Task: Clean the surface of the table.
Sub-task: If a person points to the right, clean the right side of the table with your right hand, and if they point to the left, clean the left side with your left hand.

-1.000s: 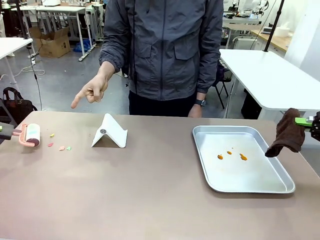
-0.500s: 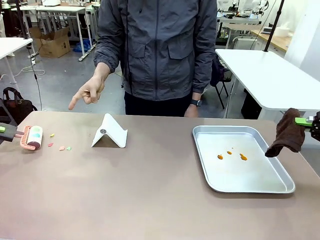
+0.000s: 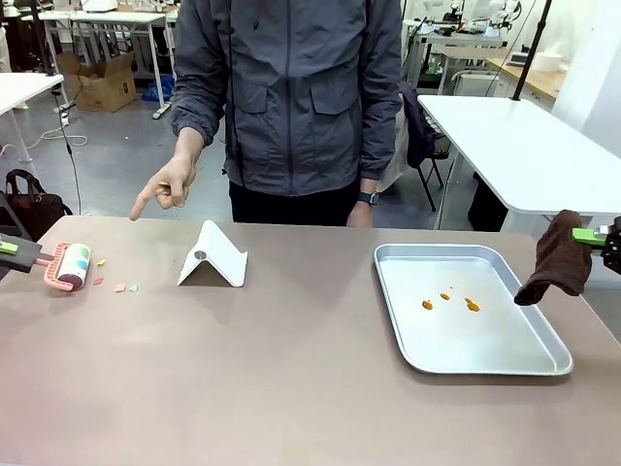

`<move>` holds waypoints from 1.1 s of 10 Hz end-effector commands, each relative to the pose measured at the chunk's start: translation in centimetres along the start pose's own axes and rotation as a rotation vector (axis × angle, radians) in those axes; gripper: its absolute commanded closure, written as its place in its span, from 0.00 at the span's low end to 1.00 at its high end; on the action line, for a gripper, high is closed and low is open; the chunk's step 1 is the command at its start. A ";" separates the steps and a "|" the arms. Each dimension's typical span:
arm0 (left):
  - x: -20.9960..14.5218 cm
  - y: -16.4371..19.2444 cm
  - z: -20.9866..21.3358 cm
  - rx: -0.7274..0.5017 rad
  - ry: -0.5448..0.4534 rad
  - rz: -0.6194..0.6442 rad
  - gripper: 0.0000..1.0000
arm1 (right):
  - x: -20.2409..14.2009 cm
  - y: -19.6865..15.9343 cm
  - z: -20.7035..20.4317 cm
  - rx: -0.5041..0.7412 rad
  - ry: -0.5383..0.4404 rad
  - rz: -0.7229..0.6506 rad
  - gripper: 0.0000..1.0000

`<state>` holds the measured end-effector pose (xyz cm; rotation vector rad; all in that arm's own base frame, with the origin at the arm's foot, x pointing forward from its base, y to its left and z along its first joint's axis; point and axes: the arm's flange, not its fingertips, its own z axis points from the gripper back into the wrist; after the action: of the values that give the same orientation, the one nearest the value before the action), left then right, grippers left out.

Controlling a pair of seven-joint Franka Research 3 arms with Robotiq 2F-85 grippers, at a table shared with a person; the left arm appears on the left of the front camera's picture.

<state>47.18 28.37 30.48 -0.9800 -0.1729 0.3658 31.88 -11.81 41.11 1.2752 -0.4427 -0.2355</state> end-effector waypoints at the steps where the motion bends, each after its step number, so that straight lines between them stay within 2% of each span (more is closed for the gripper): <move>1: 0.3 0.0 -1.3 0.054 0.042 0.011 0.78 | -0.1 0.5 0.2 0.008 0.002 -0.011 1.00; 7: -0.6 -1.7 -6.2 0.126 0.179 -0.113 0.78 | -0.1 0.5 0.2 0.008 0.002 -0.011 1.00; 11: -2.6 -3.7 -9.9 0.130 0.255 -0.159 0.78 | -0.1 0.5 0.2 0.008 0.002 -0.011 1.00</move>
<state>50.92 19.84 30.58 -0.9534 -0.0821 0.1760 31.89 -11.80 41.11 1.2755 -0.4425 -0.2353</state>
